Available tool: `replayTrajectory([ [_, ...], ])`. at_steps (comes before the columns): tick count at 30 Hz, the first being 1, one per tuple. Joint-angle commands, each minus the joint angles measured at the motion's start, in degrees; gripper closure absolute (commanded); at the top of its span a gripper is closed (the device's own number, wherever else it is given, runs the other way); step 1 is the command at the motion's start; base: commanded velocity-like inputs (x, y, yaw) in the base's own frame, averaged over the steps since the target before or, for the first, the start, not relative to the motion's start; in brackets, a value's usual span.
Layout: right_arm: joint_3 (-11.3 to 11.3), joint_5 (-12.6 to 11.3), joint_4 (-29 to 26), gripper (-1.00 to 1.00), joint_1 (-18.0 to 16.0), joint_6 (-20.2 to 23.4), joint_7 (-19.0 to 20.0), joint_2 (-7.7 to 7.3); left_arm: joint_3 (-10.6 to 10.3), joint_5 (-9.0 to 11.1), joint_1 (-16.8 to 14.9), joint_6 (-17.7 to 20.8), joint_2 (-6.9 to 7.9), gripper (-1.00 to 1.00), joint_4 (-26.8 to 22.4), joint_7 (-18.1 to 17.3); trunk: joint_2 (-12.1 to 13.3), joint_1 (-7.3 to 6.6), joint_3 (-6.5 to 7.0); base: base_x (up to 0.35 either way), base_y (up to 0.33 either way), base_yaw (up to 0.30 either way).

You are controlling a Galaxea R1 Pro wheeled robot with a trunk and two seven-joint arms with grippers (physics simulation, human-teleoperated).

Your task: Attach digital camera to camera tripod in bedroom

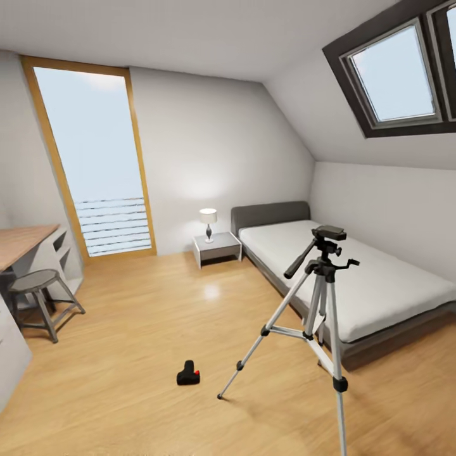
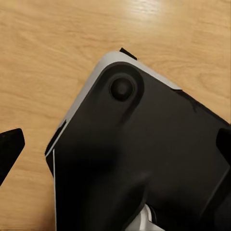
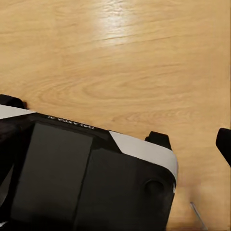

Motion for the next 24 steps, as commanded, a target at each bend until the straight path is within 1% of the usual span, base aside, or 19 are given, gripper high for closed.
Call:
replayTrajectory([
  [1, 0.39, -0.74, 0.11, -1.00, 0.32, -0.21, -0.03, -0.08, 0.45, -0.23, 0.01, -0.07, -0.02, -1.00, -0.05, -0.01, -0.08, 0.02, -0.08, 0.000, 0.000, 0.300],
  [2, 0.39, -0.94, 0.11, -1.00, 0.70, -0.46, -0.23, -0.22, 0.44, -0.22, 0.01, -0.07, -0.03, -1.00, -0.05, -0.02, -0.08, 0.02, -0.08, 0.000, 0.000, 0.300],
  [3, 0.35, -1.55, 0.11, -1.00, 2.14, -1.38, -1.05, -1.93, 0.43, -0.20, 0.01, -0.07, -0.04, -1.00, -0.04, -0.04, -0.08, 0.02, -0.08, 0.000, 0.000, 0.298],
  [5, 0.31, -1.75, 0.11, -1.00, 2.42, -1.55, -1.24, -2.65, 0.43, -0.19, 0.01, -0.07, -0.04, -1.00, -0.04, -0.03, -0.08, 0.02, -0.08, 0.000, 0.000, 0.298],
  [6, 0.27, -2.19, 0.11, -1.00, 2.60, -1.64, -1.36, -3.29, 0.43, -0.19, 0.01, -0.07, -0.04, -1.00, -0.04, -0.01, -0.08, 0.02, -0.08, 0.000, 0.000, 0.297],
  [8, 0.24, -2.98, 0.13, -1.00, 2.72, -1.68, -1.44, -3.83, 0.41, -0.19, 0.01, -0.07, -0.06, -1.00, -0.03, -0.02, -0.08, 0.02, -0.08, 0.000, 0.000, 0.297],
  [10, 0.21, -5.77, 0.12, -1.00, 2.91, -1.55, -1.54, -4.79, 0.38, -0.19, 0.01, -0.07, -0.13, -1.00, -0.03, 0.00, -0.08, 0.02, -0.08, 0.000, 0.000, 0.297],
  [16, 0.20, -8.31, 0.11, -1.00, 2.99, -1.49, -1.57, -6.39, 0.35, -0.19, 0.01, -0.07, -0.20, -1.00, -0.03, 0.02, -0.08, 0.02, -0.08, 0.000, 0.000, 0.297],
  [18, 0.20, -8.75, 0.13, -1.00, 3.00, -1.45, -1.58, -6.84, 0.34, -0.19, 0.01, -0.07, -0.21, -1.00, -0.03, 0.02, -0.08, 0.02, -0.08, 0.000, 0.000, 0.297],
  [24, 0.21, -9.01, 0.17, -1.00, 3.39, -1.25, -1.58, -7.14, 0.34, -0.19, 0.01, -0.07, -0.22, -1.00, -0.03, 0.02, -0.08, 0.02, -0.08, 0.000, 0.000, 0.297],
])
